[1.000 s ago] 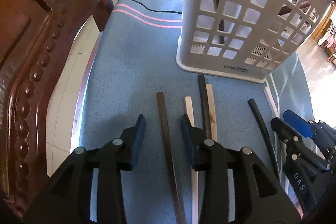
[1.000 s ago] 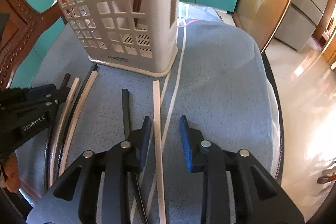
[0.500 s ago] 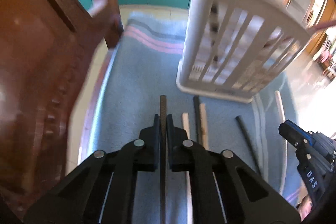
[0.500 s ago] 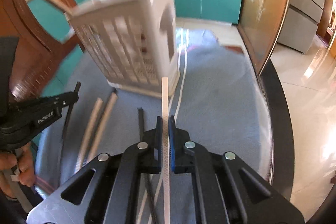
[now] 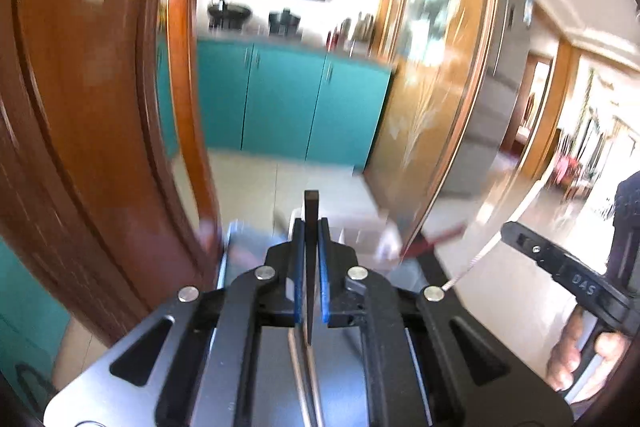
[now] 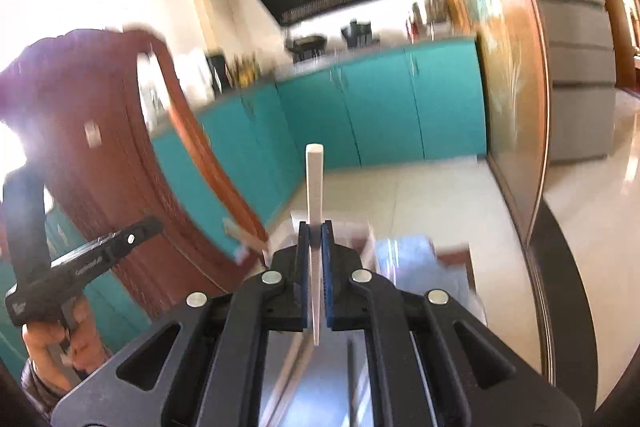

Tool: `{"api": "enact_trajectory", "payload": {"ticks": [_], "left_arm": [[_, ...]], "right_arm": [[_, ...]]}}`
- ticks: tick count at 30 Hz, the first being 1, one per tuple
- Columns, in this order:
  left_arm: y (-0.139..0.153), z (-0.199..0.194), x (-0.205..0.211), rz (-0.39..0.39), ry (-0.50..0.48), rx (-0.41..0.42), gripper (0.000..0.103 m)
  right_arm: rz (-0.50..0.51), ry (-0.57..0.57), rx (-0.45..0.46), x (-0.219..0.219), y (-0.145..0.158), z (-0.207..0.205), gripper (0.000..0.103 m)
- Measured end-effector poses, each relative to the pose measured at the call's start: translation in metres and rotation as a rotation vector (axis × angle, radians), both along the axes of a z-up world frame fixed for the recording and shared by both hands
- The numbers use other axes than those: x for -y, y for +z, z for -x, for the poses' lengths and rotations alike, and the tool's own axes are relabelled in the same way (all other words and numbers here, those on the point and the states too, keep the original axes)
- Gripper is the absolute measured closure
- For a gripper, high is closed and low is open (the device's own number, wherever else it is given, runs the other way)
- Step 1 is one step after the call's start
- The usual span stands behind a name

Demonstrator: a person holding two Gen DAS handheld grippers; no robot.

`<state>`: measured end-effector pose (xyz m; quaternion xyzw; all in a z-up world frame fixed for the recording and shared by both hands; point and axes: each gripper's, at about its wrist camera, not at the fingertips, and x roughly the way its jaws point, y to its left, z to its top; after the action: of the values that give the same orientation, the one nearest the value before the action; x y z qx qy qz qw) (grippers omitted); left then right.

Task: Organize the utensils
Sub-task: 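Lift both chopsticks into the white utensil holder and open both tools, then grasp a black chopstick with the right tool while the left tool grasps a light wooden chopstick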

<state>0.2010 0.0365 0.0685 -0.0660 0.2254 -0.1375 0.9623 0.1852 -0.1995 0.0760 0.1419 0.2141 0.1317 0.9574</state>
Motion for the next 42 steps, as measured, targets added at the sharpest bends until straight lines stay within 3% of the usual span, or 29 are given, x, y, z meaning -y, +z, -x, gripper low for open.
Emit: {"api": "enact_trajectory", "payload": {"ticks": [5,10,12,21,25,30,32,35,38,41,42], "left_arm": [[0.046,-0.013,-0.008,0.105,0.064,0.107,0.096],[0.049,-0.023,-0.015,0.167,0.148,0.179,0.096],[0.041,-0.032,-0.009,0.138,0.177,0.19,0.096],[-0.012,-0.068,0.023,0.028,0.131,0.055,0.096],[-0.017,-0.064,0.028,-0.016,0.126,0.054,0.096],[-0.018,-0.054,0.027,-0.011,0.113,0.065,0.094],[-0.018,-0.05,0.027,0.005,0.1,0.075,0.086],[-0.026,-0.032,0.021,0.029,0.098,0.111,0.082],[-0.048,-0.024,0.015,0.013,0.137,0.079,0.082],[-0.079,-0.035,0.012,-0.028,0.136,-0.061,0.082],[-0.096,-0.043,0.011,-0.046,0.13,-0.148,0.082]], "right_arm": [[-0.047,-0.126,0.193,0.003,0.034,-0.019,0.097],[0.021,-0.194,0.176,-0.005,0.009,-0.052,0.097],[0.041,-0.189,0.146,-0.01,-0.004,-0.063,0.097],[0.123,-0.136,0.054,-0.025,-0.038,-0.073,0.096],[0.127,-0.148,0.08,-0.022,-0.031,-0.057,0.088],[0.101,-0.126,0.127,-0.015,-0.019,-0.027,0.087],[0.098,-0.082,0.147,-0.016,-0.017,-0.013,0.087],[0.129,0.027,0.169,-0.026,-0.023,0.006,0.087],[0.187,0.184,0.11,-0.043,-0.054,0.012,0.087],[0.248,0.244,-0.121,-0.056,-0.11,-0.015,0.086],[0.267,0.228,-0.252,-0.058,-0.136,-0.032,0.086]]}}
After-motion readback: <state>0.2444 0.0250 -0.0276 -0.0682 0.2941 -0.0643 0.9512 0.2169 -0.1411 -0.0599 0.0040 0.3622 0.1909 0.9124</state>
